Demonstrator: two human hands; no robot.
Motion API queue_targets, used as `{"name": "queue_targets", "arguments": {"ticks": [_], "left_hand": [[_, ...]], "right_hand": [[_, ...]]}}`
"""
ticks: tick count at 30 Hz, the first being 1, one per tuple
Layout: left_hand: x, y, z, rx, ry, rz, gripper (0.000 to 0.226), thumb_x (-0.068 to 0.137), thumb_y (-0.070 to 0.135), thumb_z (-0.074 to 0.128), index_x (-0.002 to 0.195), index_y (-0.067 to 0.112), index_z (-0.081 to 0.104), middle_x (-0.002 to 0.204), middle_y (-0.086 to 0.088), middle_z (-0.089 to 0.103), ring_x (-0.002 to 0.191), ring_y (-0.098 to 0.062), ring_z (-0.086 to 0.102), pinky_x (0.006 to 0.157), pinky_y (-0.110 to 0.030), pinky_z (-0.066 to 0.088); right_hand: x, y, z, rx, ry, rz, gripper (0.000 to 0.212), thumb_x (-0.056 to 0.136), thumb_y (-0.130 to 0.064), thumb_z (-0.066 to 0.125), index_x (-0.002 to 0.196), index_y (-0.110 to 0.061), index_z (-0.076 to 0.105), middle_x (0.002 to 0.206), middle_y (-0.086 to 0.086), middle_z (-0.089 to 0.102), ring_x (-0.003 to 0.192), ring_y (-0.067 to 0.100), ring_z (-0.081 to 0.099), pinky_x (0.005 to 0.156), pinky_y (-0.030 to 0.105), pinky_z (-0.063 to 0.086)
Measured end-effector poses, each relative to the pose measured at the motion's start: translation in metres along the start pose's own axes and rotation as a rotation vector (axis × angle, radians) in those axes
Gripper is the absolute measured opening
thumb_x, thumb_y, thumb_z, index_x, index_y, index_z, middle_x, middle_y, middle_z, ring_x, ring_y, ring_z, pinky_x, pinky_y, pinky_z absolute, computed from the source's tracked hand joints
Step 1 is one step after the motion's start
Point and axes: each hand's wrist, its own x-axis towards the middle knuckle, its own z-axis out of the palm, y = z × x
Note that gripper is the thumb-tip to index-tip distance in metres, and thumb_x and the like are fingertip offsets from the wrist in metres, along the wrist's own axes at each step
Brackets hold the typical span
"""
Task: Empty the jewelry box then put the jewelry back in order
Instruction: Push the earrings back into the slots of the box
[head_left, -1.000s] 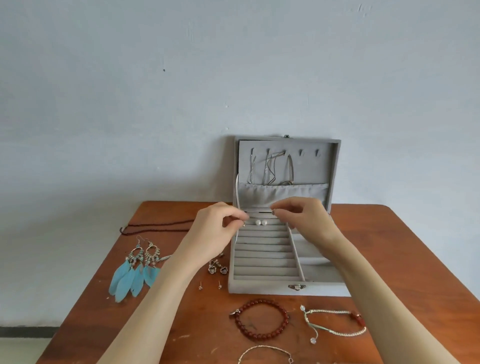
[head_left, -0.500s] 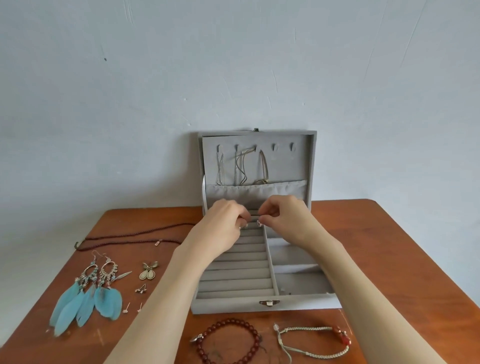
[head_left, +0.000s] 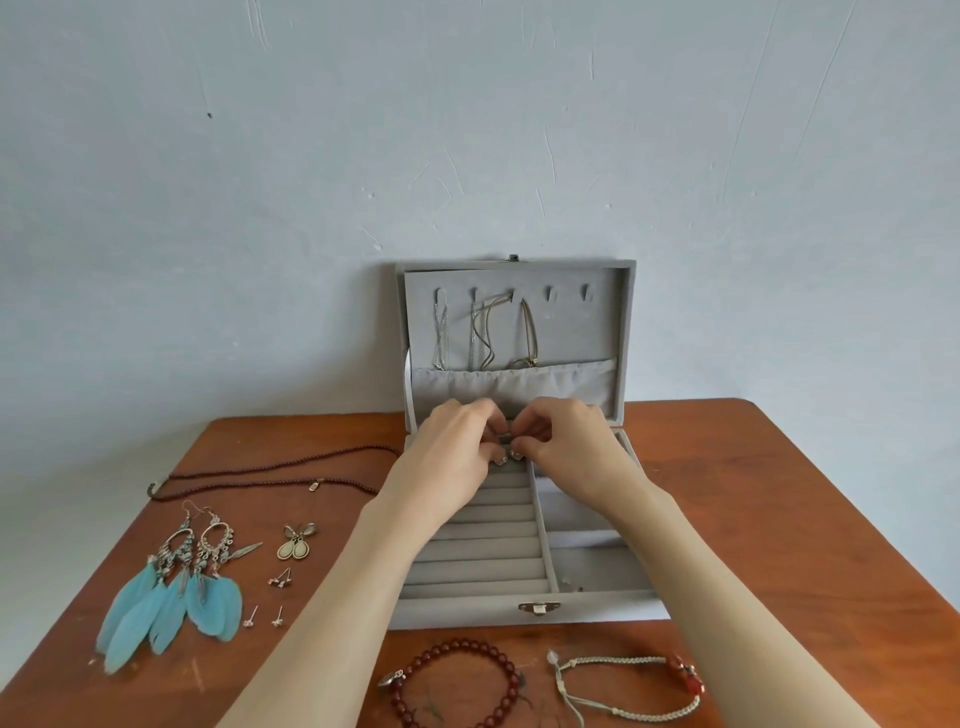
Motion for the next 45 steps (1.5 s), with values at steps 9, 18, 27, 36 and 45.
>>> {"name": "queue_targets", "arguments": {"ticks": [9, 18, 27, 36, 45], "left_hand": [[0.003, -0.009, 0.002, 0.078, 0.025, 0.084, 0.015, 0.086, 0.021, 0.063, 0.097, 0.016, 0.071, 0.087, 0.004, 0.054, 0.096, -0.015, 0.045, 0.076, -0.02, 0.028], [0.003, -0.009, 0.005, 0.132, 0.032, 0.121, 0.022, 0.084, 0.026, 0.064, 0.104, 0.017, 0.069, 0.098, -0.001, 0.06, 0.101, -0.017, 0.043, 0.084, -0.028, 0.036], [-0.012, -0.004, -0.01, 0.069, 0.022, 0.134, 0.027, 0.089, 0.036, 0.054, 0.11, 0.02, 0.063, 0.098, 0.004, 0.059, 0.099, -0.014, 0.043, 0.087, -0.028, 0.039], [-0.073, -0.038, -0.064, -0.062, 0.018, 0.013, 0.018, 0.092, 0.028, 0.047, 0.1, 0.031, 0.063, 0.087, 0.019, 0.053, 0.091, 0.0, 0.046, 0.082, -0.022, 0.036], [-0.104, -0.105, -0.089, -0.04, 0.046, -0.223, 0.017, 0.091, 0.025, 0.047, 0.097, 0.032, 0.062, 0.093, 0.016, 0.053, 0.093, -0.002, 0.042, 0.077, -0.021, 0.032]], "right_hand": [[-0.002, 0.003, 0.001, -0.118, 0.006, -0.085, 0.011, 0.082, -0.011, 0.064, 0.091, -0.01, 0.071, 0.097, 0.006, 0.061, 0.086, 0.013, 0.049, 0.067, 0.013, 0.027], [-0.005, 0.003, 0.0, -0.193, 0.021, -0.045, 0.016, 0.084, -0.018, 0.063, 0.098, -0.016, 0.071, 0.104, 0.006, 0.055, 0.102, 0.02, 0.051, 0.076, 0.022, 0.033], [-0.017, -0.001, -0.004, -0.112, 0.017, -0.04, 0.016, 0.087, -0.022, 0.058, 0.1, -0.017, 0.067, 0.097, 0.0, 0.055, 0.085, 0.012, 0.052, 0.07, 0.008, 0.034], [-0.047, -0.055, 0.018, 0.063, 0.011, -0.161, 0.018, 0.092, -0.026, 0.051, 0.099, -0.016, 0.065, 0.087, -0.009, 0.06, 0.079, 0.008, 0.054, 0.068, 0.013, 0.035], [-0.041, -0.091, 0.078, -0.081, -0.084, -0.253, 0.016, 0.089, -0.02, 0.055, 0.099, -0.017, 0.066, 0.096, -0.001, 0.063, 0.094, 0.016, 0.055, 0.092, 0.032, 0.039]]}}
